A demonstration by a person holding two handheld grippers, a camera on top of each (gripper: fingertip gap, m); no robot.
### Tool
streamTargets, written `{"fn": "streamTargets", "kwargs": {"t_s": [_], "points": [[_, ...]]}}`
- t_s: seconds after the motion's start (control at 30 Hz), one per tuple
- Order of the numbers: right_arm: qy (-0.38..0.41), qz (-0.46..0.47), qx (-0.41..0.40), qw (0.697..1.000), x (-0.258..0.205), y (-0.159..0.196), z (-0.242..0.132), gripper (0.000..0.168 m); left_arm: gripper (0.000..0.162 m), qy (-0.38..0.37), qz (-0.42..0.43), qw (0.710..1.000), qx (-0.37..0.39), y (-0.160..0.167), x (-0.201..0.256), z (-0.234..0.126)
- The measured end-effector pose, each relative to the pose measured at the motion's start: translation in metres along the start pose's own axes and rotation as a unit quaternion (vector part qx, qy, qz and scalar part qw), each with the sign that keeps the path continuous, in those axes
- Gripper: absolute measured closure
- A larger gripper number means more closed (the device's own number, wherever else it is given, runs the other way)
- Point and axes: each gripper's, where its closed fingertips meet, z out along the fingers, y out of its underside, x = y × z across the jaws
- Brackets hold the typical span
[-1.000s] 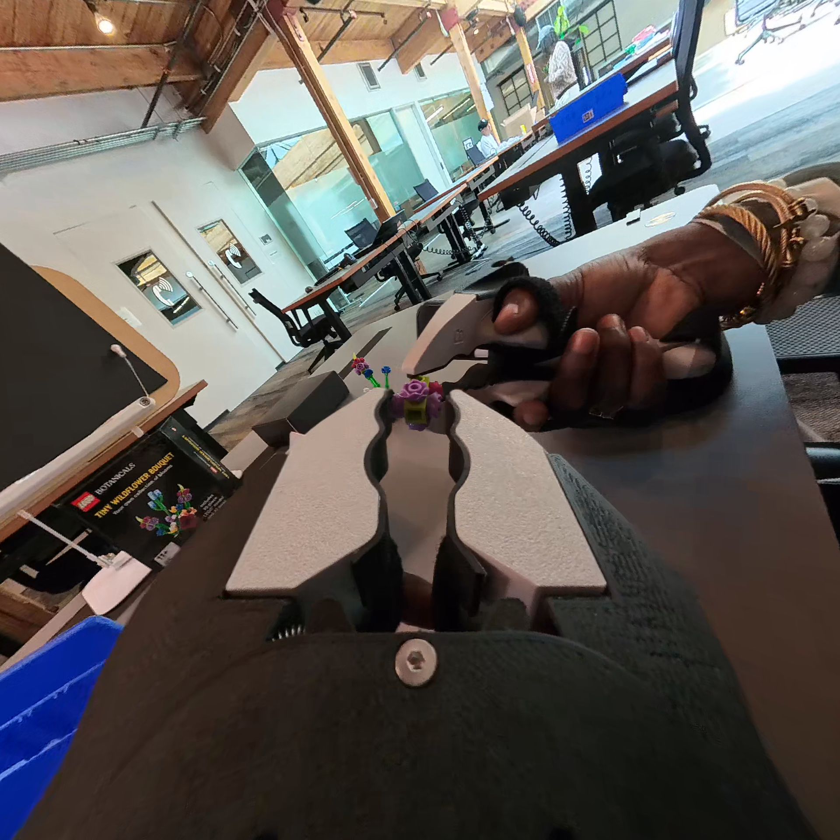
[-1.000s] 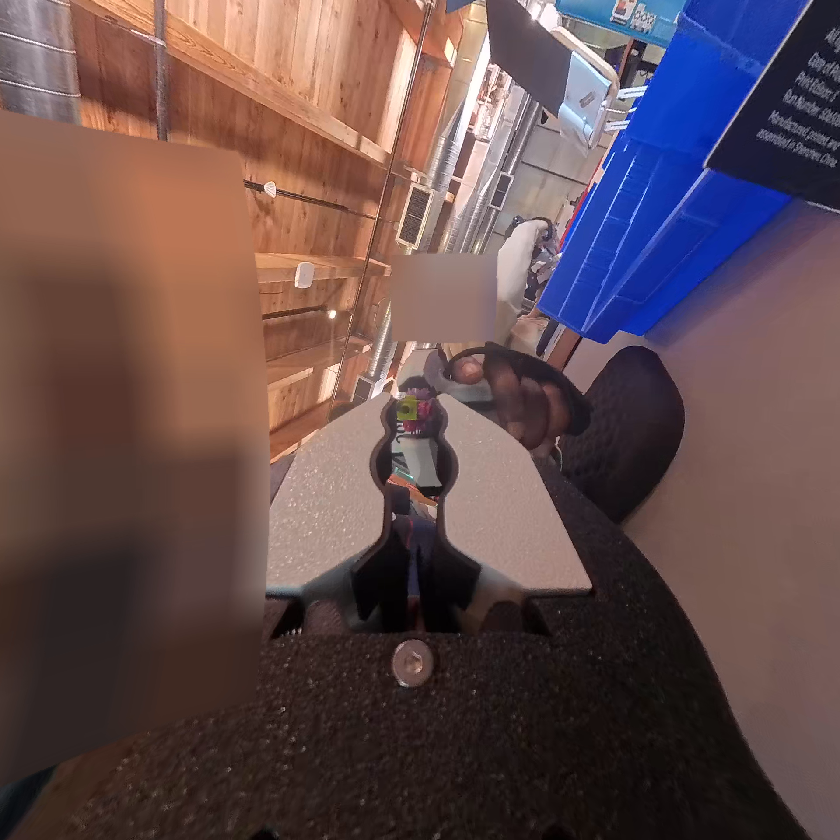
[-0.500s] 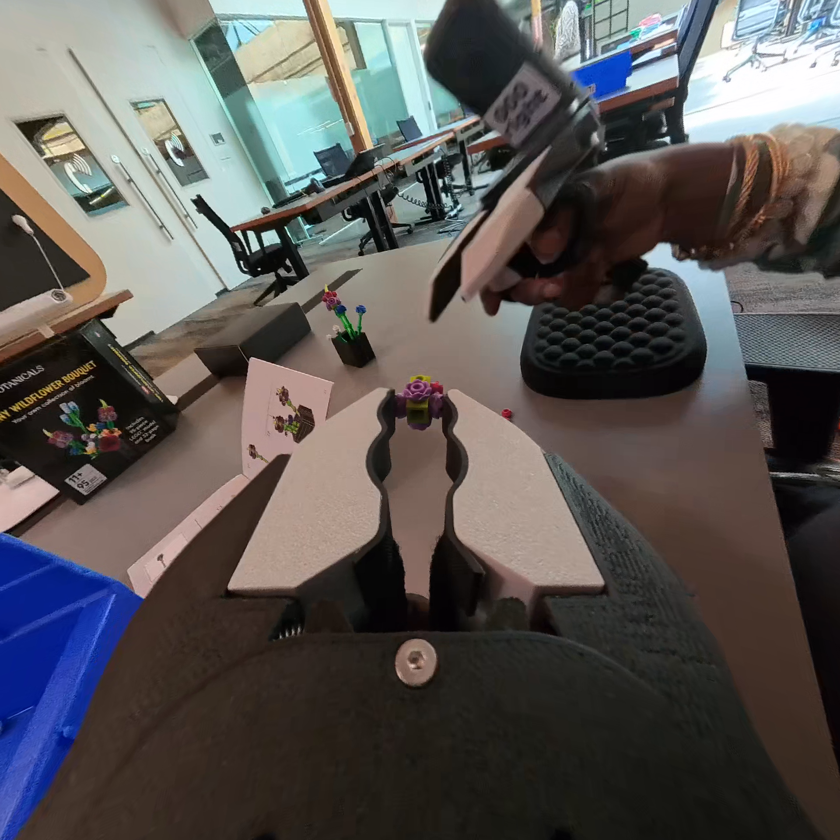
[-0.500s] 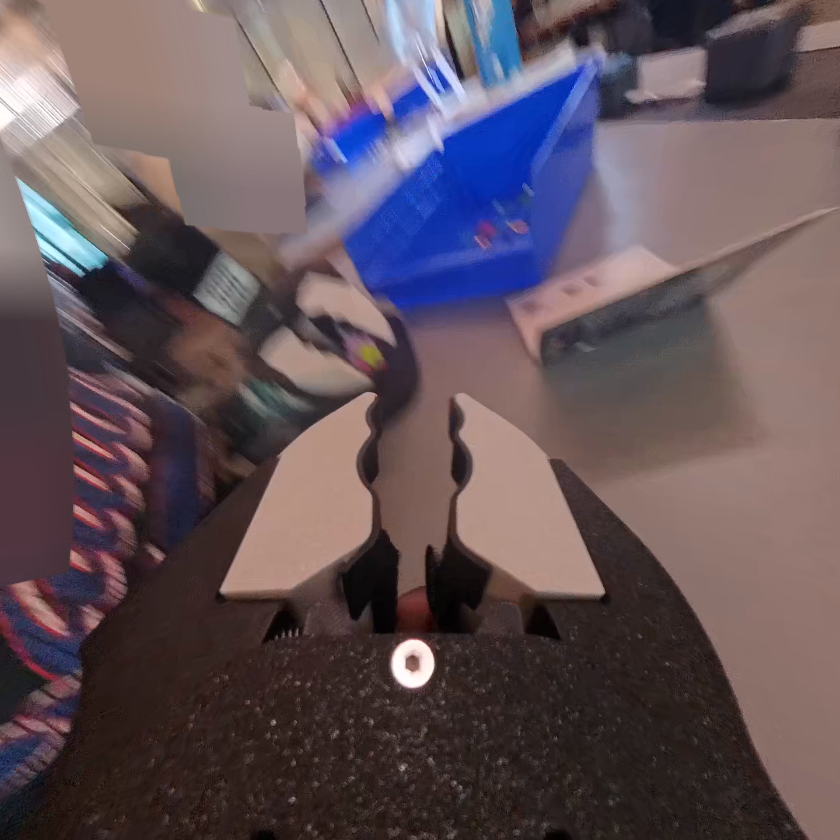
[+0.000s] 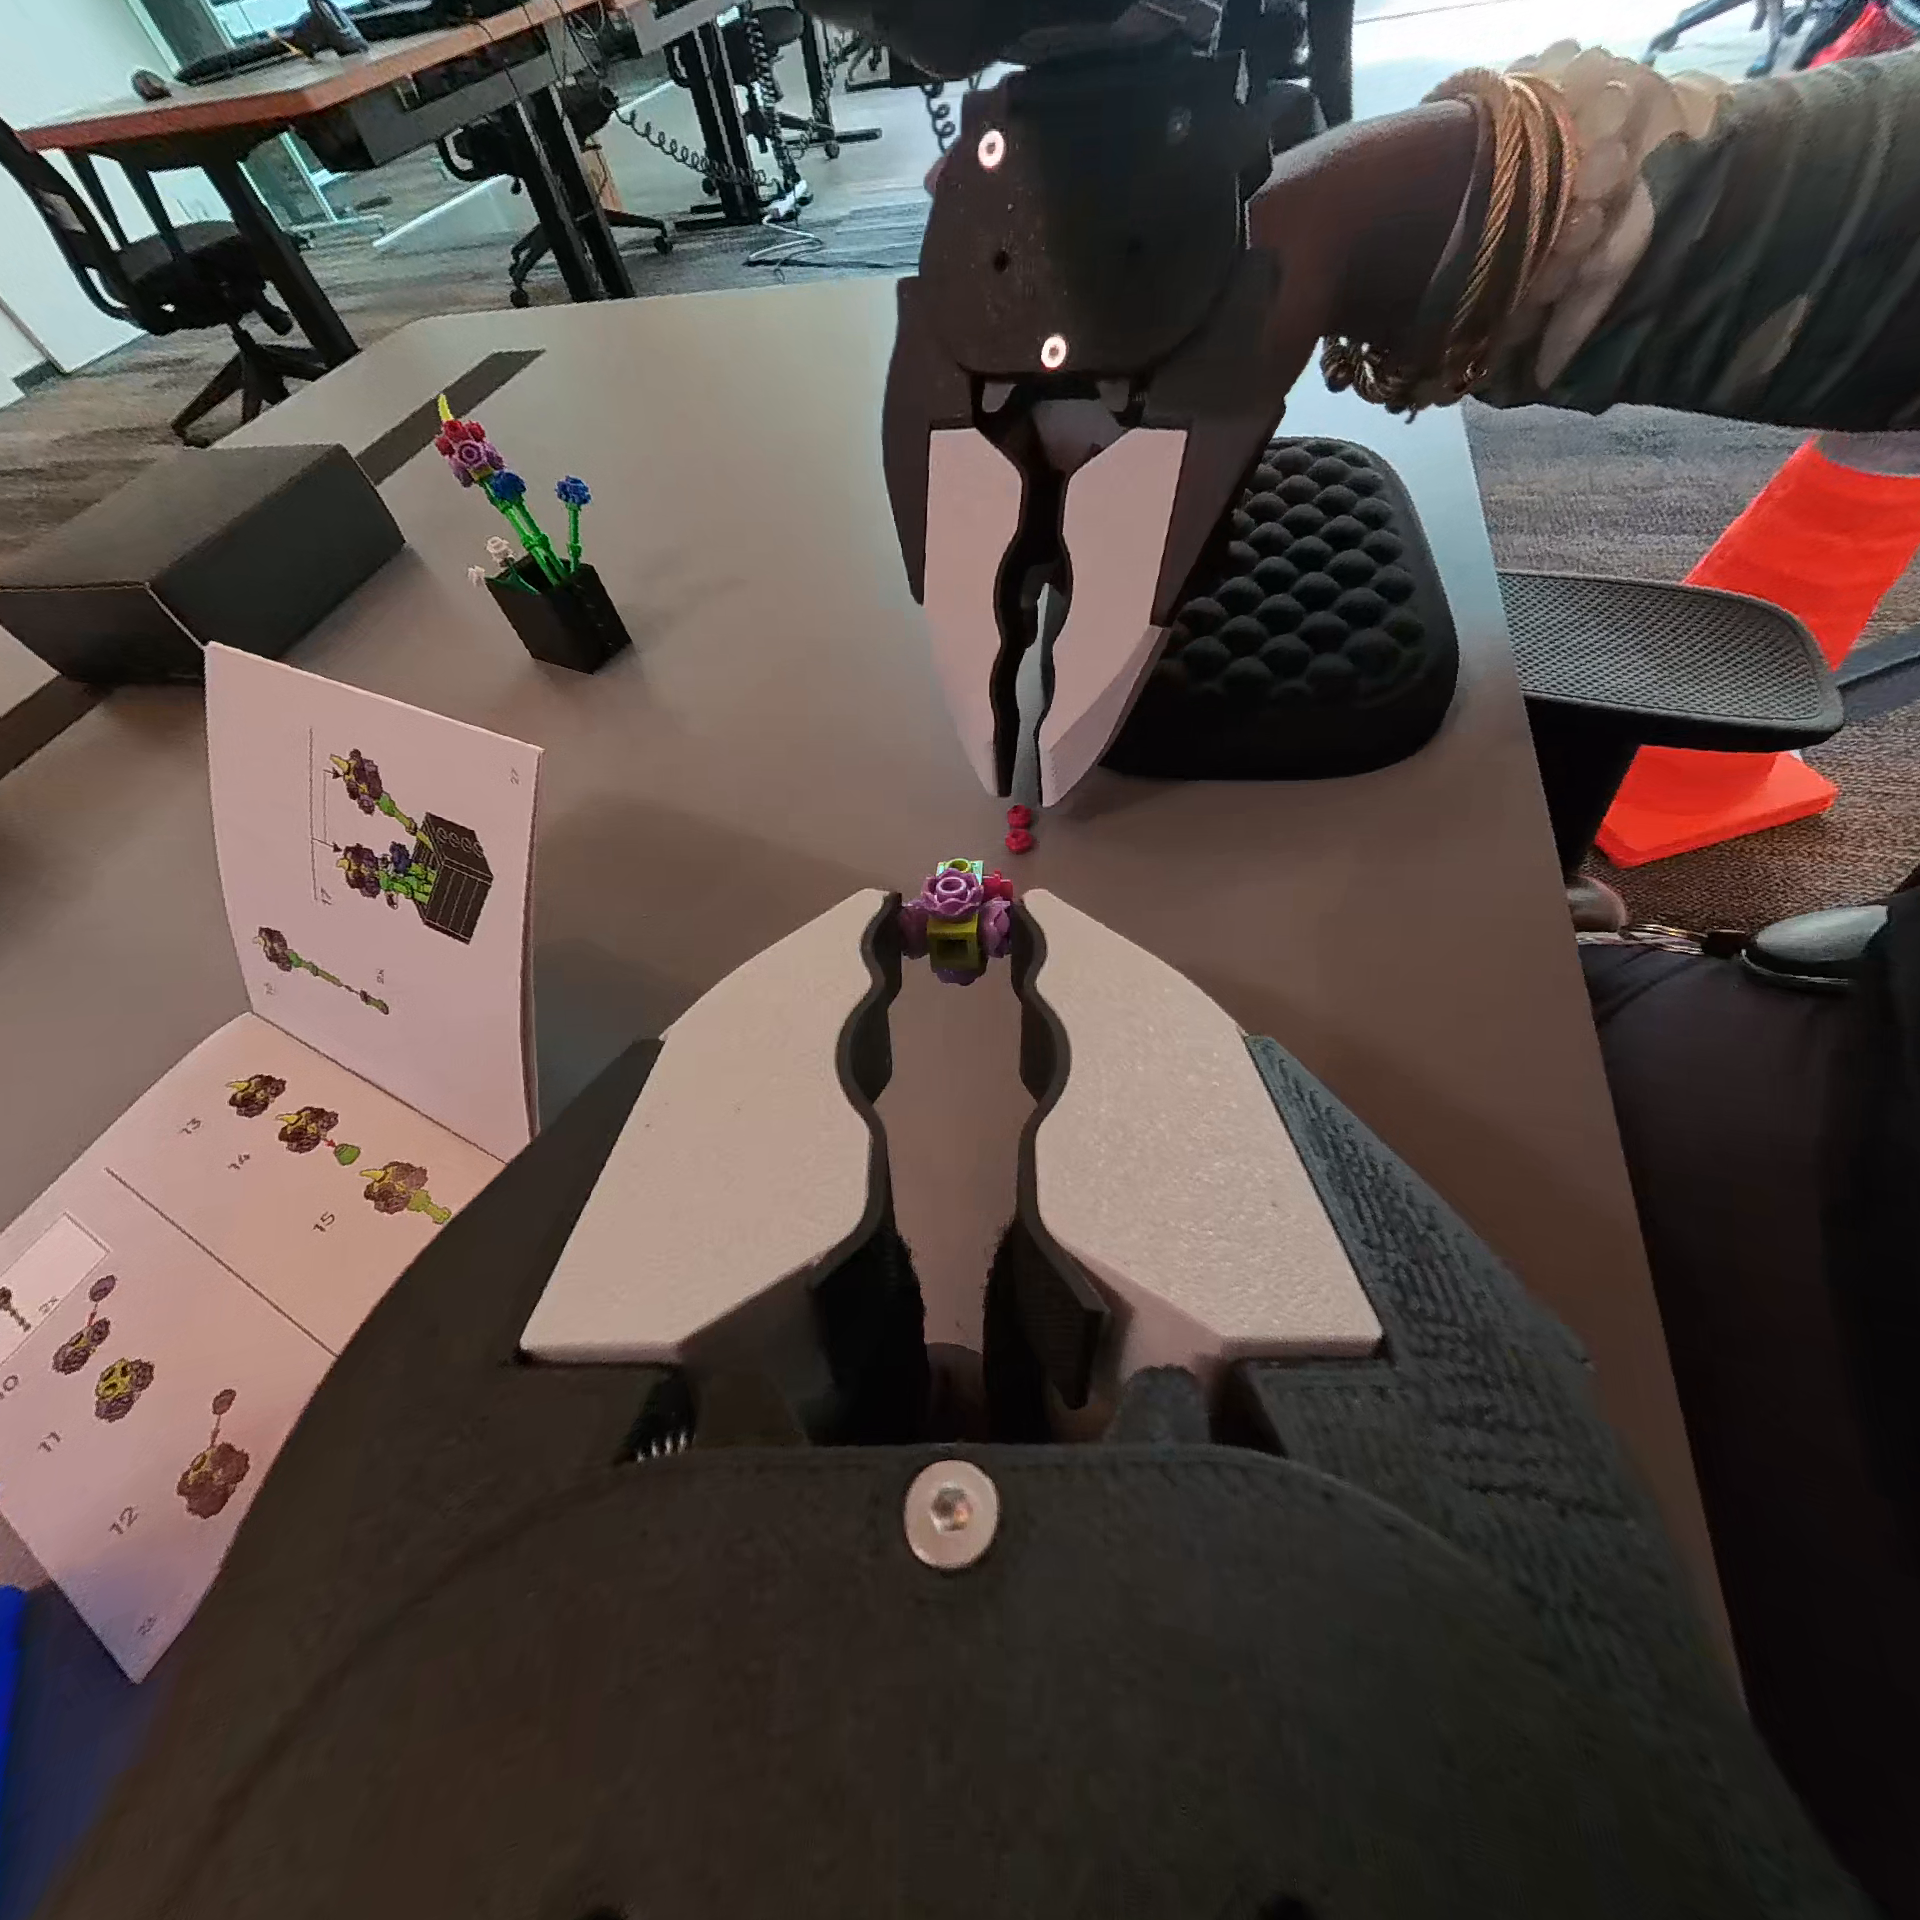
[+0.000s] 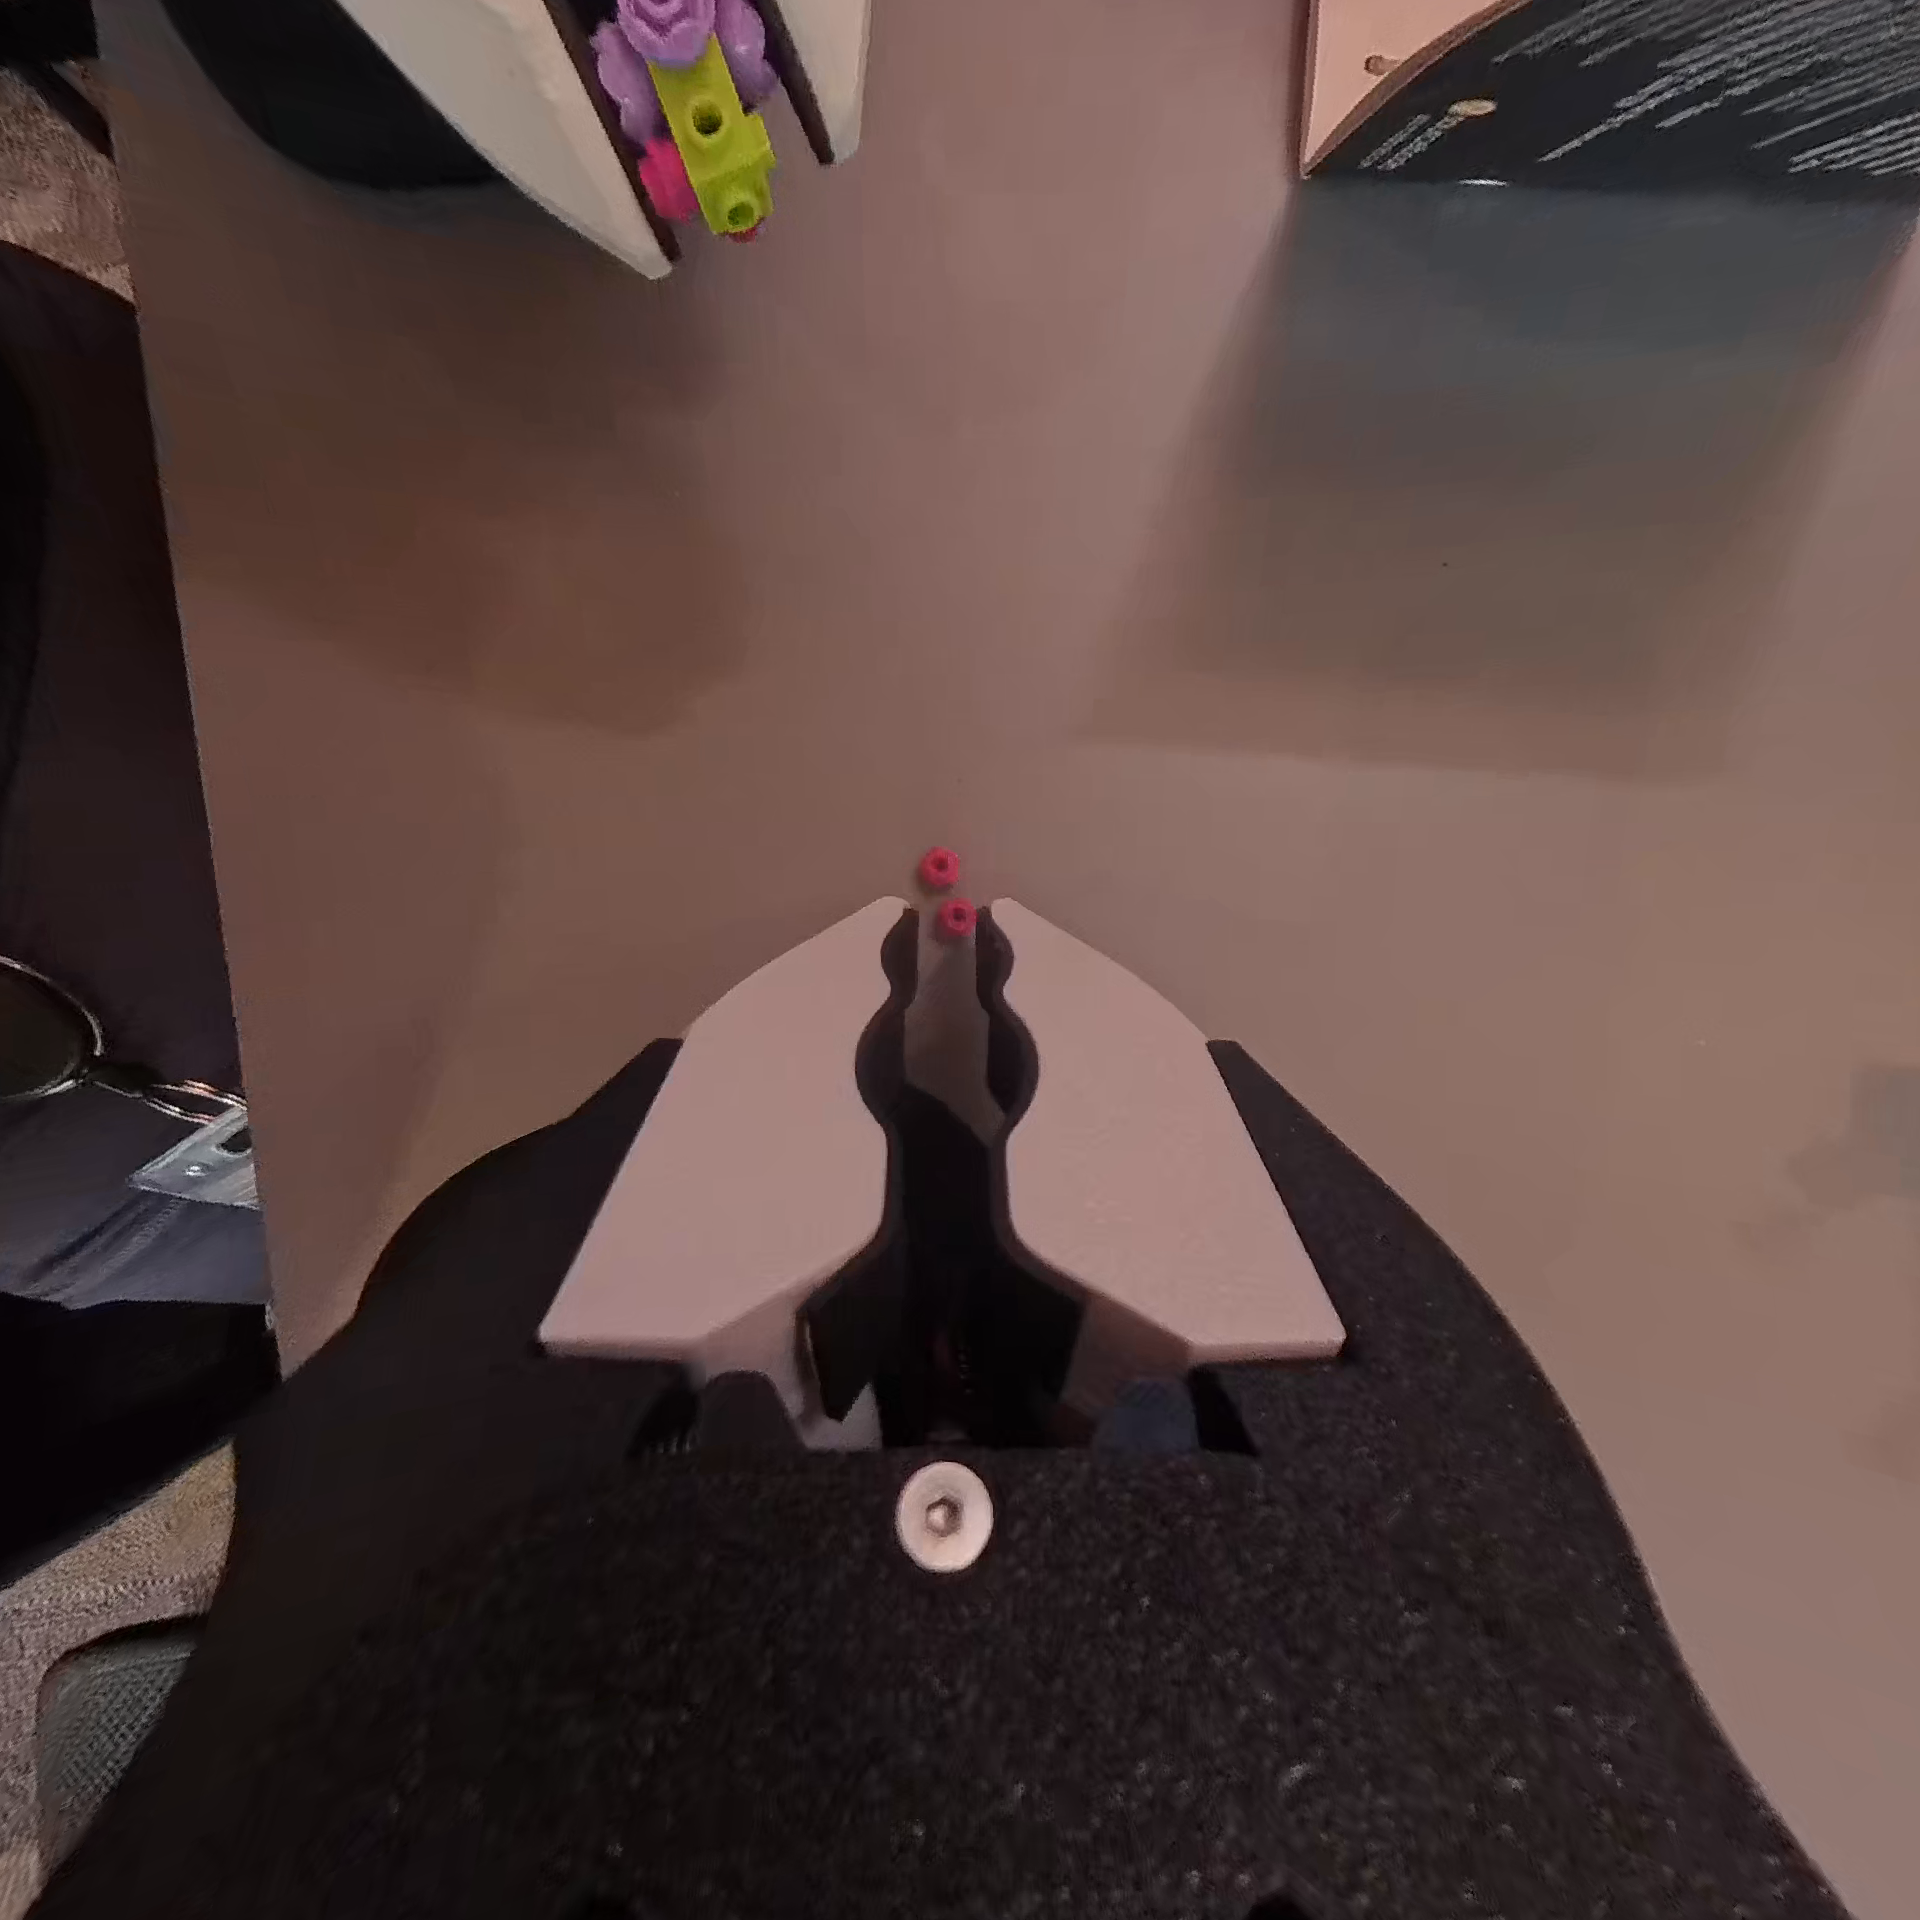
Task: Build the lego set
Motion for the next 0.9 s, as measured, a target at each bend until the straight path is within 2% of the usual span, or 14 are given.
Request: {"fn": "streamTargets", "kwargs": {"t_s": [0.67,0.9], "points": [[-0.001,-0.027,-0.036,0.999,0.001,0.003,0.004,0.161,0.142,-0.003,-0.008,1.000,-0.002,0.001,-0.002,0.001],[-0.033,0.009,0.021,0.999,-0.003,-0.007,-0.004,0.162,0.142,0.009,-0.025,1.000,-0.004,0.001,-0.002,0.002]]}}
